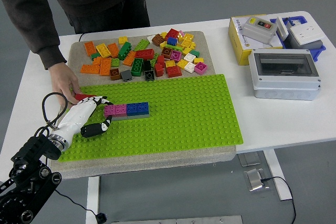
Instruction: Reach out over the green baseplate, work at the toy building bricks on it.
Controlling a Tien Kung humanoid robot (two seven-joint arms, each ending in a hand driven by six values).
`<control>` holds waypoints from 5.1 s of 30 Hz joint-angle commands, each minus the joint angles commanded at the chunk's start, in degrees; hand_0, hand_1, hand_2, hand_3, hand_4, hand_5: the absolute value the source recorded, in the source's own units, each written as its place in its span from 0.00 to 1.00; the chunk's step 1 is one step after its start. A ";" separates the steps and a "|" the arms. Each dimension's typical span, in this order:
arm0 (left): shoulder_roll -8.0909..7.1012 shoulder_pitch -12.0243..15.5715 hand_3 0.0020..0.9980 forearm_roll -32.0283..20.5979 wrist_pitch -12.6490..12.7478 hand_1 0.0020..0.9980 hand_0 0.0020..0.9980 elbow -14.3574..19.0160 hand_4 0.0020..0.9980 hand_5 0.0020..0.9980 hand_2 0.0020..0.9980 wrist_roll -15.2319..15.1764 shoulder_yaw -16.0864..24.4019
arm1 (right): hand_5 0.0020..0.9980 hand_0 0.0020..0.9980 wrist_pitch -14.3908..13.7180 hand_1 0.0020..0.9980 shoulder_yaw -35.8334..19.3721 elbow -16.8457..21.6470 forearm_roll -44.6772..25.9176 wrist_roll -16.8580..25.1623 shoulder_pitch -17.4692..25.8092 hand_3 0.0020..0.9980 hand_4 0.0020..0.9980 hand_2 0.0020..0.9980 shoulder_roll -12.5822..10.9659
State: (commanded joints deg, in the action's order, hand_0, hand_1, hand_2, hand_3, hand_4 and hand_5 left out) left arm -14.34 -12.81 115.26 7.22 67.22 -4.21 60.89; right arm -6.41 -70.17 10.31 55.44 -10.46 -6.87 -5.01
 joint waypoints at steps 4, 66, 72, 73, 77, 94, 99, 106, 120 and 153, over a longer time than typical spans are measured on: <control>0.28 -0.19 0.55 -0.13 0.01 0.97 1.00 -0.64 0.44 0.29 0.92 -0.13 -0.08 | 0.76 0.63 0.01 0.61 0.00 0.00 0.04 -0.01 0.04 0.61 0.39 0.62 0.04; 0.06 -1.56 0.79 -2.97 -2.38 0.98 1.00 -3.22 0.54 0.30 0.94 -1.21 -1.04 | 0.76 0.63 -0.15 0.61 0.43 0.00 -0.95 0.43 -0.14 0.61 0.40 0.62 0.12; 0.04 -1.56 0.82 -2.74 -2.62 0.98 1.00 -3.18 0.55 0.31 0.95 -1.01 -0.97 | 0.76 0.63 -0.16 0.61 0.50 0.00 -1.02 0.52 -0.15 0.61 0.40 0.62 0.12; 0.04 -1.57 0.82 -2.71 -2.65 0.98 1.00 -3.17 0.55 0.31 0.95 -0.98 -0.96 | 0.76 0.63 -0.17 0.61 0.51 0.00 -1.03 0.53 -0.15 0.61 0.40 0.62 0.12; 0.02 -1.60 0.83 -2.65 -2.74 0.98 1.00 -3.15 0.56 0.32 0.95 -0.92 -0.97 | 0.76 0.63 -0.18 0.61 0.53 0.00 -1.06 0.58 -0.17 0.61 0.40 0.62 0.12; -0.25 -1.61 0.83 -2.63 -3.15 0.99 1.00 -2.77 0.59 0.33 0.95 -0.86 -0.94 | 0.76 0.63 -0.20 0.61 0.56 0.00 -1.04 0.72 -0.12 0.61 0.40 0.62 0.07; -1.19 -1.46 0.83 -2.66 -3.69 0.99 1.00 -1.37 0.59 0.33 0.95 -0.58 -0.76 | 0.76 0.63 -0.24 0.61 0.50 0.00 -0.93 0.73 -0.10 0.61 0.40 0.62 0.02; -3.20 -1.36 0.83 -3.12 -4.14 0.99 1.00 1.52 0.61 0.35 0.96 -0.41 -0.39 | 0.75 0.63 -0.30 0.61 0.28 0.00 -0.69 0.72 -0.01 0.61 0.40 0.62 -0.09; -5.41 0.71 0.64 0.91 -3.07 0.99 1.00 8.29 0.58 0.37 0.95 -0.31 2.34 | 0.75 0.63 -0.38 0.61 -0.15 0.00 -0.42 0.68 0.24 0.61 0.40 0.62 -0.14; -5.01 0.01 0.59 5.79 -2.29 0.98 1.00 5.79 0.64 0.48 0.93 0.79 -0.25 | 0.75 0.63 -0.48 0.61 -0.26 0.00 -0.96 0.83 -0.08 0.61 0.40 0.62 -0.21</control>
State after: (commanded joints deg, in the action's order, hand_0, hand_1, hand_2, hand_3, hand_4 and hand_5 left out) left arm -19.36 -12.80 121.05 4.93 73.01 -3.42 60.64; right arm -6.89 -70.43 10.31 54.48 -9.63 -6.95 -5.22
